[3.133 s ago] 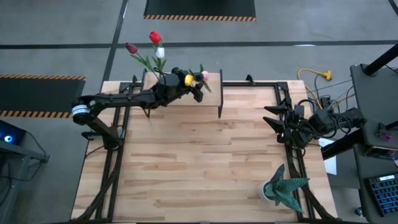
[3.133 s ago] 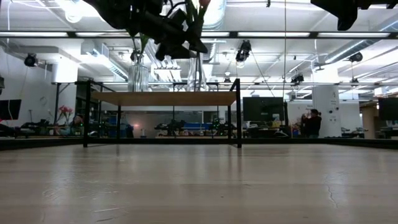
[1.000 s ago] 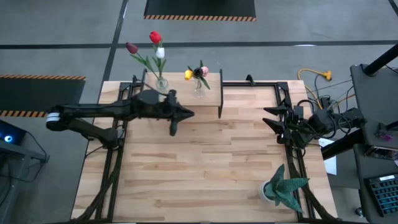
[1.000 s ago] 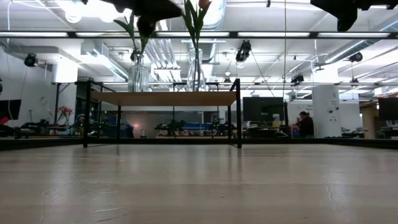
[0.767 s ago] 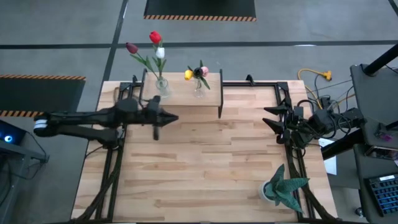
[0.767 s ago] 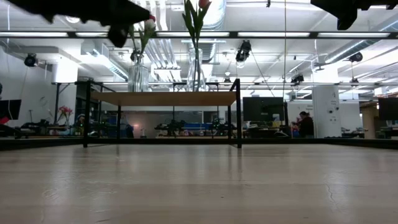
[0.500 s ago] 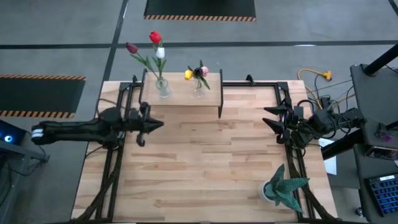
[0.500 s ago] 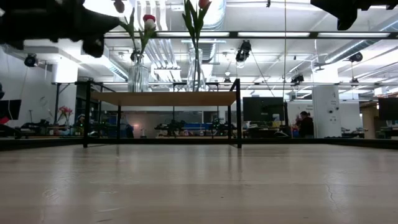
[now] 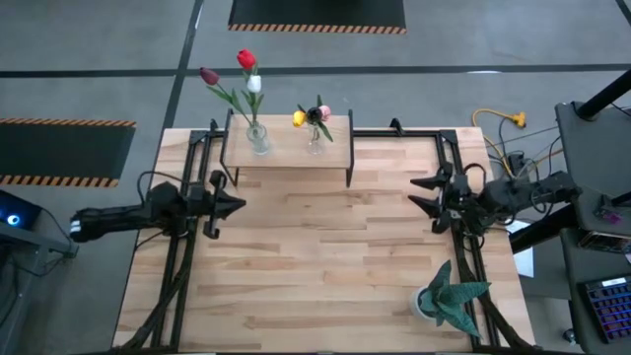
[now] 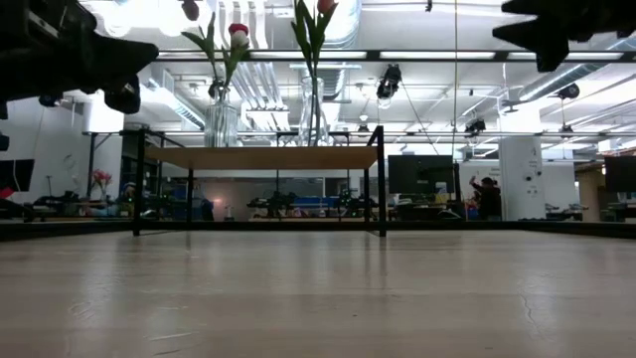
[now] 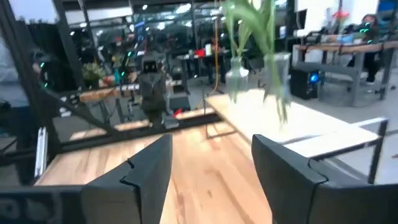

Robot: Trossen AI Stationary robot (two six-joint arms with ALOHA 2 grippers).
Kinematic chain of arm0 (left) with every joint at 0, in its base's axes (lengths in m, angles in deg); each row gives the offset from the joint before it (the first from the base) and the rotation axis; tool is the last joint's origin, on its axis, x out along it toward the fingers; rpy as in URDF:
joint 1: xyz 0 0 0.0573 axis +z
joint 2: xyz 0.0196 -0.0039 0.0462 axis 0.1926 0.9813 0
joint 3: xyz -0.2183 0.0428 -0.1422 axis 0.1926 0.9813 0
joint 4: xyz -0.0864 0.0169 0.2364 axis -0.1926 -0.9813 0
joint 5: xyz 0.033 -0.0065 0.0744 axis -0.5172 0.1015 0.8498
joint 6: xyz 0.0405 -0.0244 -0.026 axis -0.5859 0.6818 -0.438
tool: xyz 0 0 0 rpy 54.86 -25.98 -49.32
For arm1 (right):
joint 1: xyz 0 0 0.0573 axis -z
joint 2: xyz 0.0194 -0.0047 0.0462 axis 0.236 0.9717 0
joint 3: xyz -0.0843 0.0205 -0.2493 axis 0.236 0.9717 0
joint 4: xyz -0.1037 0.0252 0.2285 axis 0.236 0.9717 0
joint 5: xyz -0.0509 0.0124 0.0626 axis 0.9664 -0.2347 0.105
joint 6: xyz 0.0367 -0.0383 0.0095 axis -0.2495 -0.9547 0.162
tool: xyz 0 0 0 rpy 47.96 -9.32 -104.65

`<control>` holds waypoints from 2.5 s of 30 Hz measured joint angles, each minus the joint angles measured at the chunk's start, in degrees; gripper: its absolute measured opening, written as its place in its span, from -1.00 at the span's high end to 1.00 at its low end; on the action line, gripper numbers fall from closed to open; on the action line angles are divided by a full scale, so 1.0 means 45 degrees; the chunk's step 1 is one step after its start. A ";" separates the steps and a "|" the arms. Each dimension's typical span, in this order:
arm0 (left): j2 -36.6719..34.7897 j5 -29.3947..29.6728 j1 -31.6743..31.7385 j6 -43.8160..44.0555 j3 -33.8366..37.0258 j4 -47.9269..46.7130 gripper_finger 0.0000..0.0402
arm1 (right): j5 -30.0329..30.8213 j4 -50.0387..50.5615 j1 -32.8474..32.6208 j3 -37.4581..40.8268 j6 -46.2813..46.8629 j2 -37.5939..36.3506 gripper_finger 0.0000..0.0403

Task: Pick and place flowers into a vace then onto a shelf
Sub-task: Return to Home Position

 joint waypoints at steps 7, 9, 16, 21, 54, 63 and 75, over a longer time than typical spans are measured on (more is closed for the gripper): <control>-0.0303 0.0030 0.0000 0.0000 -0.0205 -0.0575 1.00 | -0.1869 -0.2569 0.0000 0.1841 -0.0207 0.0000 0.32; -0.0300 0.0030 0.0000 0.0000 -0.0205 -0.0562 1.00 | -0.2814 -0.4081 0.0000 0.2426 -0.0338 -0.0005 0.52; -0.0280 0.0033 0.0000 -0.0274 -0.0205 -0.0606 1.00 | -0.4568 -0.5862 0.0106 0.3637 0.1244 0.0029 0.94; -0.0300 0.0260 0.0017 -0.0805 -0.0205 -0.0603 1.00 | -0.4559 -0.6175 0.0880 0.4179 0.1002 -0.0030 0.96; 0.0001 0.0040 0.0005 -0.0510 0.0082 -0.2126 1.00 | -0.7526 -0.5323 0.4226 0.4541 0.0337 -0.0005 0.96; 0.0011 0.0045 0.0005 -0.0510 0.0082 -0.2131 1.00 | -0.7511 -0.5297 0.4227 0.4541 0.0379 -0.0005 0.96; 0.0011 0.0045 0.0005 -0.0505 0.0082 -0.2131 1.00 | -0.7492 -0.5274 0.4230 0.4541 0.0328 -0.0005 0.96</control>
